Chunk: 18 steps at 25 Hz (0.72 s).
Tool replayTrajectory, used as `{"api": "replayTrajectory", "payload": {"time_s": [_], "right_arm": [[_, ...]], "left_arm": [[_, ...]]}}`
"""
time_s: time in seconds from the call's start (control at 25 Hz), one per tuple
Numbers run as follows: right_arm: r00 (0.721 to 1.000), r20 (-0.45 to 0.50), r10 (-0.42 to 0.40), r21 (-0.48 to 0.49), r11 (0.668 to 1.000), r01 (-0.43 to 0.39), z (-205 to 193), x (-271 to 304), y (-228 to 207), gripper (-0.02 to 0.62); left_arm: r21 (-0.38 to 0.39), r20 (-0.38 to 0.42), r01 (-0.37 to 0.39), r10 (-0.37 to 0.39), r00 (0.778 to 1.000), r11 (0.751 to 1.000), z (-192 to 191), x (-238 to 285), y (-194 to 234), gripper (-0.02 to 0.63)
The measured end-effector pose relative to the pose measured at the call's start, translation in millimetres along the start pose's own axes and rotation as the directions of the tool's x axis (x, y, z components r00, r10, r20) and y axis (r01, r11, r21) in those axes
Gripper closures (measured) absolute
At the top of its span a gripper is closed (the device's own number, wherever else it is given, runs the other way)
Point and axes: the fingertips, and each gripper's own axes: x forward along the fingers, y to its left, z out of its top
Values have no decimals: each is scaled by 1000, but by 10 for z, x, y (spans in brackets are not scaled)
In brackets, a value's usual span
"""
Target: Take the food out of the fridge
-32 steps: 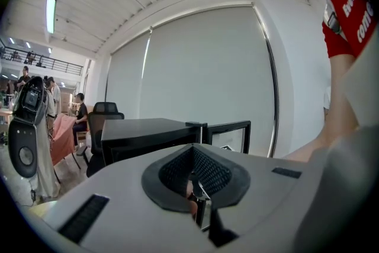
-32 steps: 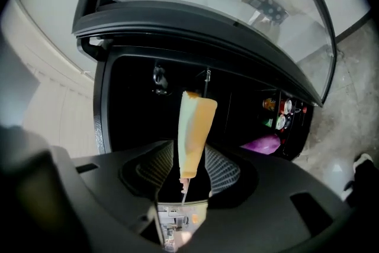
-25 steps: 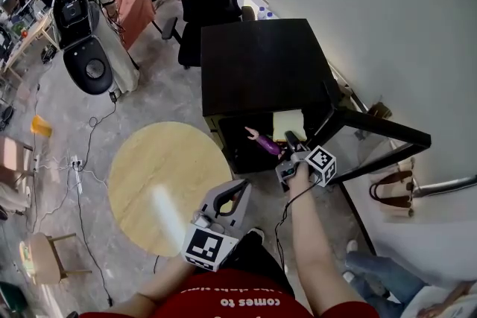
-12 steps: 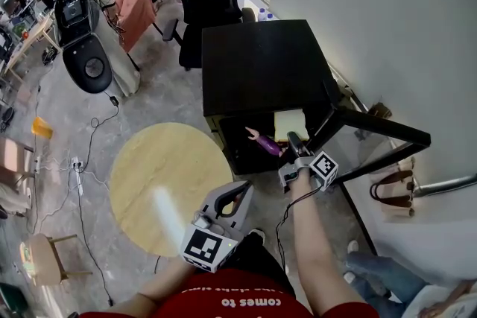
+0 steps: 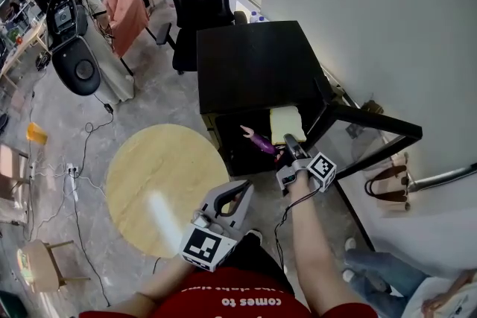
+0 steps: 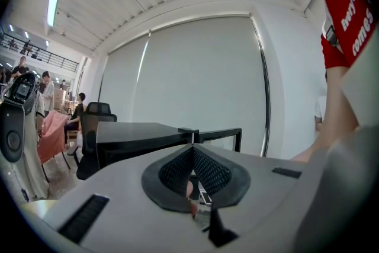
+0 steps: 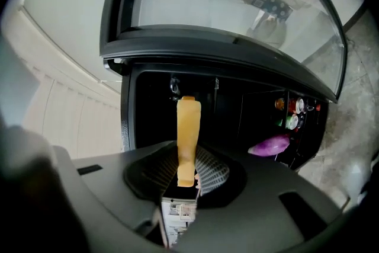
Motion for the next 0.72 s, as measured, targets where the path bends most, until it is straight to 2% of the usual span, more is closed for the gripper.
{"api": "replayTrajectory", "payload": {"time_s": [0.36, 0.72], "right_arm": [[999, -9, 38, -19, 999, -38, -187, -246, 143, 508], [994, -52, 93, -42, 995, -96, -440, -541, 462, 508]], "left_arm": [[-1, -9, -6, 6, 1000, 1000, -4, -195, 25, 600], [-9, 36, -14, 14, 999, 1000, 32, -336, 124, 600]]}}
